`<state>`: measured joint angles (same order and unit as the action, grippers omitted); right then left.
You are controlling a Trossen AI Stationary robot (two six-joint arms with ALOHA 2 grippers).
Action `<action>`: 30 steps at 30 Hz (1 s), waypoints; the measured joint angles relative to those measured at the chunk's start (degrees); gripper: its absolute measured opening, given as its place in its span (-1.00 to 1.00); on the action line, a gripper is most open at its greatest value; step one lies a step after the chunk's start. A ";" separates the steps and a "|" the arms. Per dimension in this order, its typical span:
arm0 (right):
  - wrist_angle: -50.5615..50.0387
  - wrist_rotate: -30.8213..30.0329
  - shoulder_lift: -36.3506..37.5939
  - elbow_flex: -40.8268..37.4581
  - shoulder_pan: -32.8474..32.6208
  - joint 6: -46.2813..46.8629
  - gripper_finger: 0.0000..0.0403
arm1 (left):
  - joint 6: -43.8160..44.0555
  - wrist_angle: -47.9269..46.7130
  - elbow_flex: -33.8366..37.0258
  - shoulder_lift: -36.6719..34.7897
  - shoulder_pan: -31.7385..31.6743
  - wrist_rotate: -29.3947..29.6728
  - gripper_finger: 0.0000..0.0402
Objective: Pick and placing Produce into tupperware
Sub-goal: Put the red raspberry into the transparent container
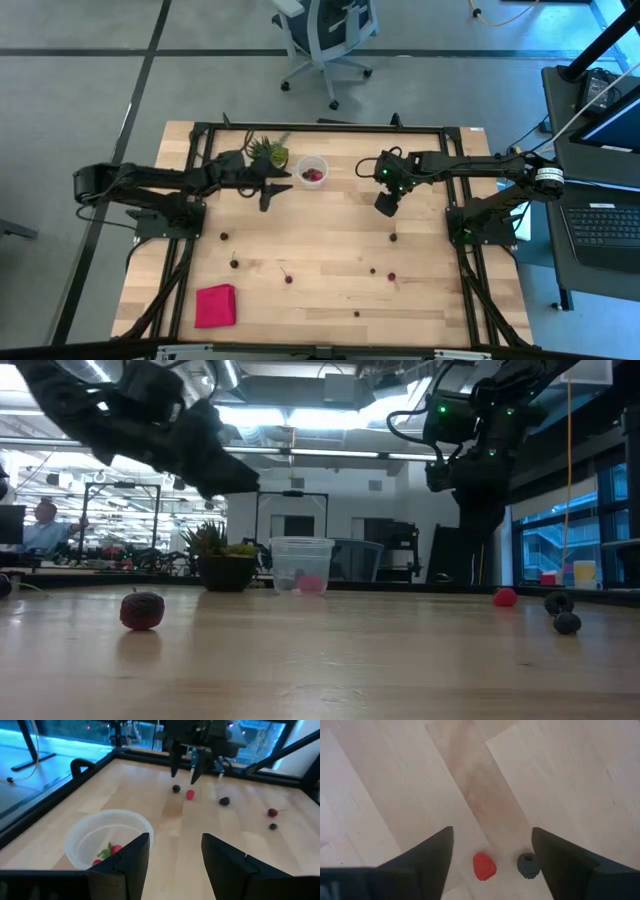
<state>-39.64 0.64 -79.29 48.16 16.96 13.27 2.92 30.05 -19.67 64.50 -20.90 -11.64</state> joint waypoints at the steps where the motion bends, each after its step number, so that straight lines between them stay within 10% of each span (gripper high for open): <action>1: 0.00 0.00 0.00 0.00 -0.07 0.01 0.41 | 0.02 0.17 0.78 -0.79 0.27 0.00 -0.14; 30: 10.78 -3.85 -0.11 -15.52 -7.90 -10.53 0.31 | -2.01 0.00 2.24 -2.56 3.68 0.58 -0.14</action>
<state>-28.85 -3.21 -79.40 32.65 9.06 2.74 0.91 30.05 -17.43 61.93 -17.21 -11.06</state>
